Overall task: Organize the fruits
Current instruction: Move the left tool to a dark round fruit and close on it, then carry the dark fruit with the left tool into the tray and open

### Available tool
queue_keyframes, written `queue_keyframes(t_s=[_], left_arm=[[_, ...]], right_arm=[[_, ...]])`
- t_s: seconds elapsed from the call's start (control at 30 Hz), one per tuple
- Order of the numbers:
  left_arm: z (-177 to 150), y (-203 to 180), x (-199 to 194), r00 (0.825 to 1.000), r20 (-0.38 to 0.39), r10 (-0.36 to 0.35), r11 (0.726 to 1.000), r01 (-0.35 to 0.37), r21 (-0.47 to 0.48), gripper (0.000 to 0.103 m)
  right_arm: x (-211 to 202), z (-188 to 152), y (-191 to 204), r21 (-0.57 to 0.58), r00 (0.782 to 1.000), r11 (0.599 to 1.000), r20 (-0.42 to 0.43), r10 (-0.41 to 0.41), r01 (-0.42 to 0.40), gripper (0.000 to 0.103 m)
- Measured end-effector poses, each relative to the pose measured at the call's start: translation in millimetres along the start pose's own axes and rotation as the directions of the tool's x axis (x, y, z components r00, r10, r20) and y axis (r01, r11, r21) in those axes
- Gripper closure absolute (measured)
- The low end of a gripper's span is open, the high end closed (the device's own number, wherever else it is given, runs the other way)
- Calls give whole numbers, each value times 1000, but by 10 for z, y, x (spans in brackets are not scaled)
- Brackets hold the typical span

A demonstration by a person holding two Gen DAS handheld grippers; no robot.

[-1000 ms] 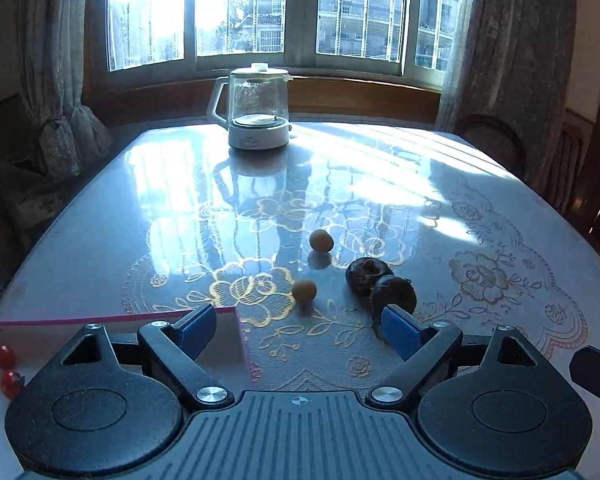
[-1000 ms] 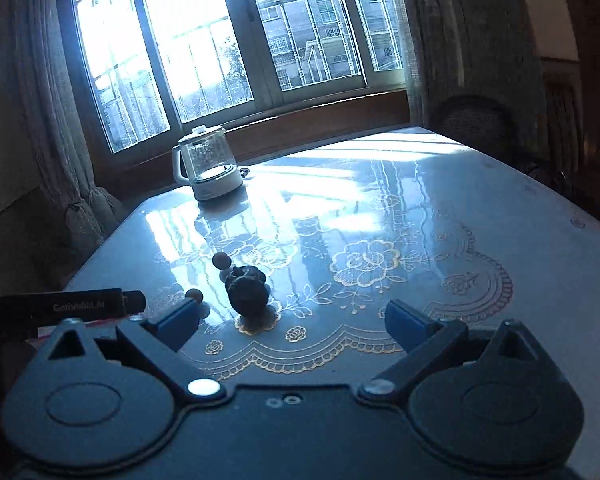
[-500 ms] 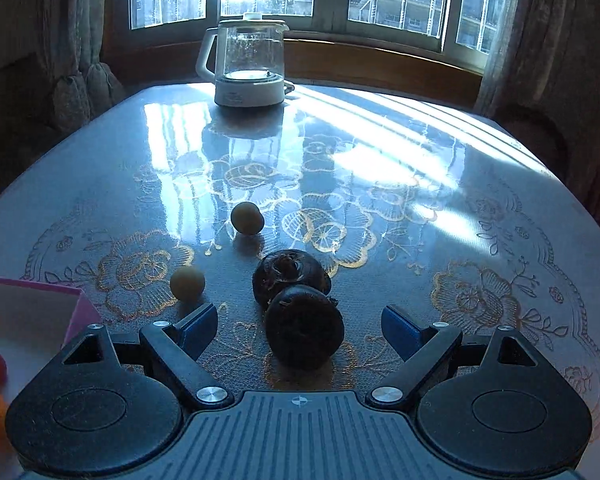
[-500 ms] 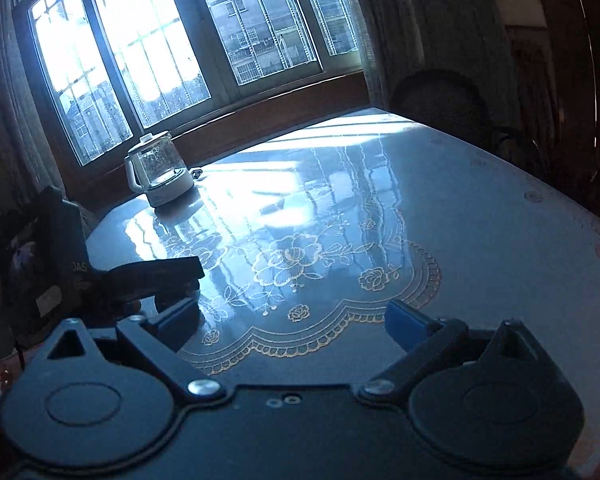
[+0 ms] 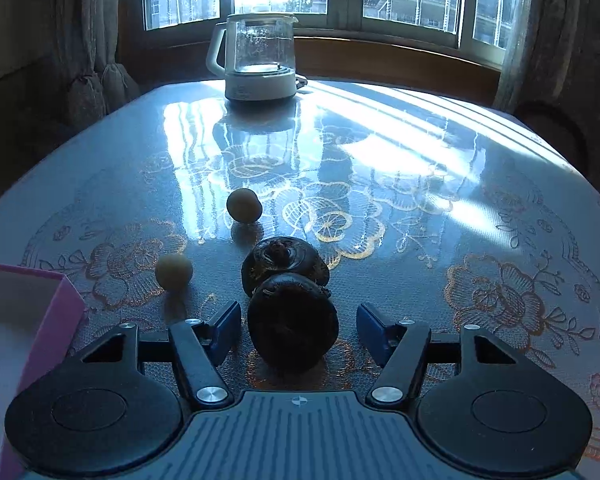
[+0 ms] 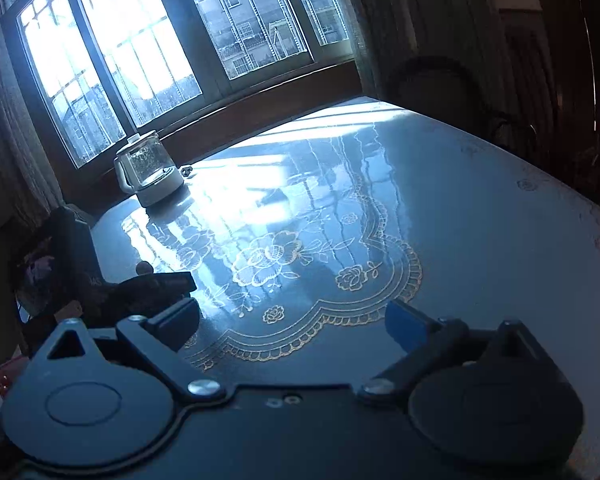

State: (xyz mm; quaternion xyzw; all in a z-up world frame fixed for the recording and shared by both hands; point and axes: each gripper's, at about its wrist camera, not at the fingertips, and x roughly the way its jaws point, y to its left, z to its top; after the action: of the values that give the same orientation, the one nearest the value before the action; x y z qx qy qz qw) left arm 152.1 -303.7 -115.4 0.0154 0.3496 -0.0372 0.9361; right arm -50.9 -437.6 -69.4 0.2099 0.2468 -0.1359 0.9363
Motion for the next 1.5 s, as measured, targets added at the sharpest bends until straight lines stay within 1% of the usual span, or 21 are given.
queue_keyframes(t_s=[0.03, 0.1, 0.23, 0.47, 0.57, 0.63, 0.7, 0.77, 0.87, 0.93, 0.97, 1.03, 1.13, 1.23, 1.3, 1.37, 1.43, 1.5], left_arm=[[3, 9, -10, 1000, 5, 8, 1000, -8, -6, 58], [10, 33, -21, 1000, 4, 1, 1000, 0, -15, 58], [-14, 39, -43, 1000, 2, -10, 1000, 10, 1, 58], [-60, 152, -204, 998, -26, -57, 998, 57, -12, 58], [-29, 299, -382, 997, -4, -76, 997, 76, -13, 58], [35, 493, -529, 996, 16, -90, 996, 90, -26, 58], [80, 715, -656, 995, 37, -88, 995, 89, -37, 58], [116, 973, -746, 996, 47, -70, 996, 72, -53, 58], [141, 1444, -814, 999, 46, -24, 997, 28, -73, 58], [114, 1823, -814, 998, 47, 33, 996, -29, -85, 58], [104, 1944, -803, 997, 44, 57, 995, -53, -86, 58], [75, 2282, -715, 993, 20, 114, 989, -112, -93, 57], [32, 2678, -551, 985, -34, 170, 977, -173, -127, 57], [-8, 2920, -372, 977, -80, 196, 969, -205, -135, 58], [-40, 3033, -252, 974, -117, 195, 967, -211, -146, 57], [-58, 3076, -171, 972, -138, 190, 967, -210, -148, 57], [-95, 3105, -115, 970, -147, 192, 967, -212, -141, 57], [-106, 3100, -127, 971, -133, 201, 967, -218, -130, 57]], right_arm=[[-4, -1, -4, 1, 1000, 1000, 1, 0, 0, 3], [14, 15, -2, 1, 1000, 1000, 1, -1, 1, 3], [8, 24, 16, 2, 1000, 1000, 5, -4, 4, 3], [-17, 35, 81, -10, 1000, 1000, 11, 5, -4, 3], [-26, 34, 143, -16, 1000, 1000, 12, 11, -11, 3], [-21, 36, 207, -21, 1000, 1000, 12, 19, -19, 3], [-14, 38, 287, -29, 999, 999, 14, 32, -32, 3], [7, 40, 401, -40, 999, 998, 14, 49, -49, 3], [64, 31, 586, -53, 997, 995, 8, 79, -79, 3], [109, 25, 731, -64, 995, 993, 3, 103, -102, 3], [133, 17, 805, -72, 994, 991, -1, 112, -112, 3], [192, -6, 942, -82, 991, 988, -12, 133, -134, 3], [294, -59, 1145, -92, 987, 983, -35, 157, -160, 3], [378, -124, 1328, -106, 983, 979, -58, 172, -177, 3], [418, -161, 1419, -112, 982, 977, -71, 175, -182, 3], [437, -207, 1495, -116, 982, 976, -78, 175, -183, 3], [459, -220, 1554, -124, 981, 975, -82, 173, -182, 3], [485, -234, 1618, -136, 981, 974, -91, 170, -182, 3]])
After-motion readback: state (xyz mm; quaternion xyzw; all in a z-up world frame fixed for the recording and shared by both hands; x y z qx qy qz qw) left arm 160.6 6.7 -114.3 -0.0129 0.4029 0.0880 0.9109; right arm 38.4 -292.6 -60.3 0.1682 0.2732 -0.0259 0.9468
